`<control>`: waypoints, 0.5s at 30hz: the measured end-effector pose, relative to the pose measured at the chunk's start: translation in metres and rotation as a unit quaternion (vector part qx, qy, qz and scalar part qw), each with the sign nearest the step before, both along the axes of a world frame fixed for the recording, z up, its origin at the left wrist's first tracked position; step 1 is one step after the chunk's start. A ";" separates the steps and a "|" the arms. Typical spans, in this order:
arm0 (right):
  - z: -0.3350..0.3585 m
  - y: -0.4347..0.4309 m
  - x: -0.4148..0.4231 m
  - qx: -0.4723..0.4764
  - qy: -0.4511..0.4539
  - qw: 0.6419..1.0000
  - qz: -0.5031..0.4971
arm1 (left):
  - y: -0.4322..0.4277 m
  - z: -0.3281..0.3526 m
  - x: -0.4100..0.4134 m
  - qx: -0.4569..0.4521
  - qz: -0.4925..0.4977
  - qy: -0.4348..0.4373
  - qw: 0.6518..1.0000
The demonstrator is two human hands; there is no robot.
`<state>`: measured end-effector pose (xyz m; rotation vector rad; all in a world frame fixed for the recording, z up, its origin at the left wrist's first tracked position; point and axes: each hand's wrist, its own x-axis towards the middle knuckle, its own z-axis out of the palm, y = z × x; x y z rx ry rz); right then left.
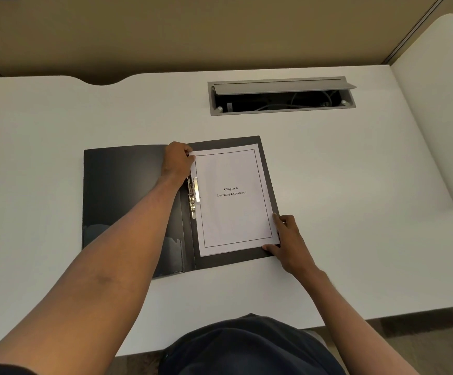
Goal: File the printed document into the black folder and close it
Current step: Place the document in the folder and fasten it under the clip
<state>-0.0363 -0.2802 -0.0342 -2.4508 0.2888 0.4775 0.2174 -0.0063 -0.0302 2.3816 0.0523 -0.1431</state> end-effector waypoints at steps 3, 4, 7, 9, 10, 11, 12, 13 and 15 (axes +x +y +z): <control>0.001 -0.002 0.004 -0.003 0.002 1.000 0.004 | 0.001 0.002 -0.001 0.000 0.005 -0.001 1.000; 0.001 -0.002 0.005 -0.003 0.003 1.000 0.006 | 0.001 0.001 0.000 0.002 0.004 -0.002 1.000; 0.003 -0.001 0.006 -0.008 0.006 1.000 0.010 | 0.002 0.002 0.000 0.005 0.001 0.005 1.000; 0.004 -0.001 0.005 -0.013 0.003 1.000 0.009 | 0.002 0.003 0.000 -0.001 0.005 0.012 1.000; 0.005 0.000 0.004 -0.014 0.001 1.000 0.007 | 0.002 0.004 0.000 -0.005 0.008 0.015 1.000; 0.005 0.000 0.004 -0.013 -0.002 1.000 0.005 | 0.002 0.005 -0.001 -0.008 0.010 0.017 1.000; 0.006 0.001 0.004 -0.014 -0.003 1.000 0.007 | 0.002 0.005 -0.001 -0.010 0.011 0.018 1.000; 0.007 0.001 0.004 -0.016 -0.004 1.000 0.012 | 0.001 0.006 -0.001 -0.010 0.011 0.017 1.000; 0.008 0.001 0.004 -0.026 -0.003 0.999 0.024 | 0.000 0.008 -0.003 -0.007 0.012 0.014 1.000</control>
